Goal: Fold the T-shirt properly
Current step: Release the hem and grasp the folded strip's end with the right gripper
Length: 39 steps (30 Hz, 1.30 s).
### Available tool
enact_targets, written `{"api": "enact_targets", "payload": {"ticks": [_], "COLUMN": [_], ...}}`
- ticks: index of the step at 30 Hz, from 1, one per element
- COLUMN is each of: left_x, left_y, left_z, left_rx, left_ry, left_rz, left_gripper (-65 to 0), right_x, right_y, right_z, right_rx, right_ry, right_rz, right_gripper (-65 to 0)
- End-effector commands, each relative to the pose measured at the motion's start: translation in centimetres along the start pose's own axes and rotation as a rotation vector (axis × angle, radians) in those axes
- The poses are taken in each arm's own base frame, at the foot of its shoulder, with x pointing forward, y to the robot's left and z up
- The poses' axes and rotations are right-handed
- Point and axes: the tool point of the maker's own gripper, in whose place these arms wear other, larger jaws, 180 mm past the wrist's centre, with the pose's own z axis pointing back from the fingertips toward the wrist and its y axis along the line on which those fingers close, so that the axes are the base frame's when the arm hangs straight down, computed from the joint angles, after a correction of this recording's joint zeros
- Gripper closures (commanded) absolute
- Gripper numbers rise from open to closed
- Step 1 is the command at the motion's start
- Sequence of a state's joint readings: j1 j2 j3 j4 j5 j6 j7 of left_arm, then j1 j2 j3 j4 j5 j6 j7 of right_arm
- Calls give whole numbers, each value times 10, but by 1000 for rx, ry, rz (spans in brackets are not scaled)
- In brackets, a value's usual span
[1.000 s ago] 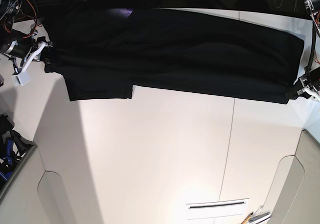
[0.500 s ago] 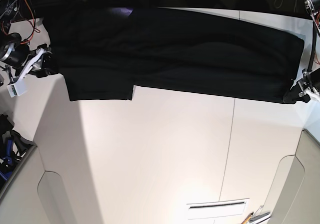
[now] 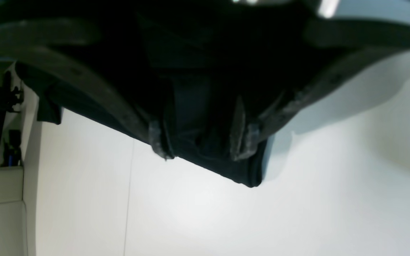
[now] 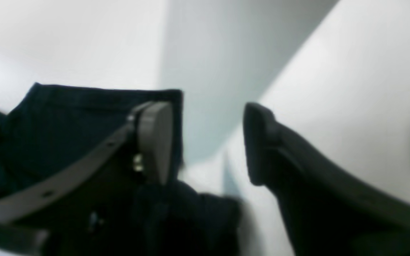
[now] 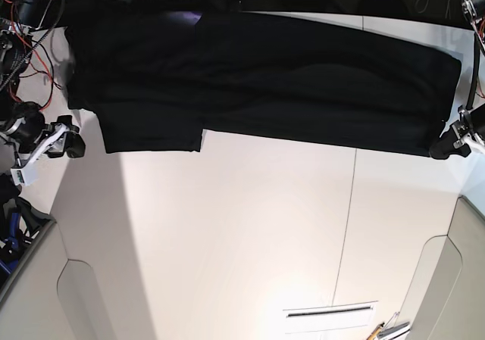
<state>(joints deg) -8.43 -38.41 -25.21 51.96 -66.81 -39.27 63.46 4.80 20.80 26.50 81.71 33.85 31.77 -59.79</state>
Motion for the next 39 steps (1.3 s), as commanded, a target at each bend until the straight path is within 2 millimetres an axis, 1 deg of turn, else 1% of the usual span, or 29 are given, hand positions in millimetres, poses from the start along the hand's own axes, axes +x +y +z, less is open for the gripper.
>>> {"api": "enact_targets", "payload": {"ticks": [1,3,5,9,10,11,12,14,18,23,26,28,29,35,37,39], "left_x": [22,22,22,22,22,22,22,22,22,22,22,22,22,23,23,23], "left_y": [-6,-6,-6,-6,-6,-6,-6,-6,-6,-6,-6,-6,-6,-6,-6,-6], "left_z": [10,10,10,10,10,10,10,10,10,10,10,10,10,10,10,10], "left_rx": [-13,-13,-13,-13,-13,-13,-13,-13,-13,-13,-13,-13,-13,-13,-13,-13], "left_ry": [-52,-52,-52,-52,-52,-52,-52,-52,-52,-52,-52,-52,-52,-54,-56,-56], "left_rz": [-35,-35,-35,-35,-35,-36,-35,-36,-35,-36,-36,-36,-36,-35,-35,-35], "left_gripper": [-279,-279,-279,-279,-279,-279,-279,-279,-279,-279,-279,-279,-279,-279,-279,-279], "right_x": [13,2,-8,-20,-21,-21,-19,-14,-2,20,19,8,-1,-68,-87,-103], "right_y": [-2,2,11,33,37,40,42,44,55,86,104,115,120,155,166,172], "right_z": [-2,-18,-30,-41,-43,-43,-43,-41,-28,-2,16,27,32,53,60,66], "right_rx": [7,43,82,143,151,157,160,159,166,207,214,224,232,303,331,347], "right_ry": [-29,22,66,121,128,131,130,116,116,54,29,29,39,121,146,171], "right_rz": [0,-30,-43,-11,7,21,30,48,115,228,308,343,355,333,311,293], "right_gripper": [-330,-330,-330,-324,-293,-235,-157,0,0,0,0,0,0,0,0,0]}}
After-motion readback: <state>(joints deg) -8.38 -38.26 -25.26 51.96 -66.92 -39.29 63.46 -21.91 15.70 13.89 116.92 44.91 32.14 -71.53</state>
